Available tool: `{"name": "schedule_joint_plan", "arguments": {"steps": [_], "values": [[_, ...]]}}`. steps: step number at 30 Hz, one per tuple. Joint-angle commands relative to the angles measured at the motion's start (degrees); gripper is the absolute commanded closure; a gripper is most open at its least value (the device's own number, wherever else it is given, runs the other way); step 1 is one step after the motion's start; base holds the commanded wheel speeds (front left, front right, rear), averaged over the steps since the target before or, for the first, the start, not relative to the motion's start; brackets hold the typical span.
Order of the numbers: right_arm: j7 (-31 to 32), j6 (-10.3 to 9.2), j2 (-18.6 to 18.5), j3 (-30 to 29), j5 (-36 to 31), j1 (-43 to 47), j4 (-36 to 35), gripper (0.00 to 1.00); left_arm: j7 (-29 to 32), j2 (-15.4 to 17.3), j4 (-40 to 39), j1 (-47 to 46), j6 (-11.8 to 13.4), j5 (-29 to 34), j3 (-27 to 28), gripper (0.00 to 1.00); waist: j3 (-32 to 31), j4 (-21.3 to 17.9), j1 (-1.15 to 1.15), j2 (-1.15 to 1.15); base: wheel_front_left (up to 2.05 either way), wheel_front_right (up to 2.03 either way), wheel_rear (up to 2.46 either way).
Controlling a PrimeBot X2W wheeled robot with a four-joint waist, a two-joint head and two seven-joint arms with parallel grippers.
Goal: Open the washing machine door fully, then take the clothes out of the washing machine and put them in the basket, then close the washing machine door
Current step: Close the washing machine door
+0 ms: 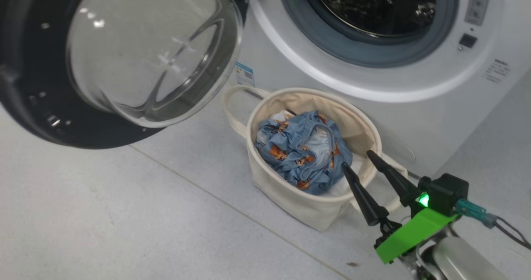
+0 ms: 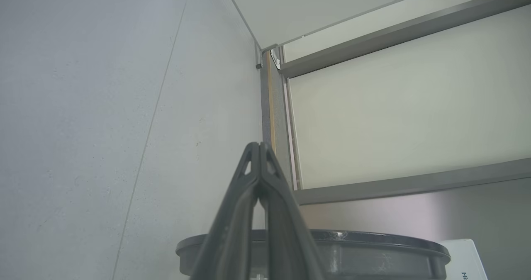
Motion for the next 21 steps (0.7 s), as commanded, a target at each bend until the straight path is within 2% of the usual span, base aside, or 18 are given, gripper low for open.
{"name": "schedule_joint_plan", "arguments": {"steps": [1, 4, 8, 14, 21], "values": [[0.2, 0.05, -0.9, 0.3, -0.6, -1.3, -2.1, 0.0, 1.1, 4.6, -0.9, -2.1, -0.5, 0.2, 0.8, 1.0, 0.9, -1.0, 0.0, 0.0, 0.0, 0.0, 0.0], [1.2, 0.05, -1.9, -0.2, -1.0, -1.3, -3.3, 0.0, 3.8, 5.3, 1.3, -5.3, -1.2, -0.2, -0.4, 1.0, 2.1, -1.8, 0.0, 0.0, 0.0, 0.0, 0.0], [2.8, 0.05, -3.6, -1.5, -1.8, -1.2, -5.3, 0.0, 4.5, 5.2, 3.8, -9.8, -1.6, 1.2, -3.1, 1.0, 3.9, -2.1, 0.0, 0.0, 0.0, 0.0, 0.0], [5.3, 0.05, -5.0, -2.9, -2.8, -1.0, -8.8, 0.0, 4.2, 4.3, 6.1, -16.3, -2.1, 3.3, -6.8, 1.0, 5.9, -3.0, 0.0, 0.0, 0.0, 0.0, 0.0], [7.3, 0.05, -5.9, -4.7, -3.7, -0.6, -11.7, 0.0, 2.0, 4.0, 8.4, -19.6, -2.3, 4.6, -8.7, 1.0, 7.8, -4.4, 0.0, 0.0, 0.0, 0.0, 0.0]]}}
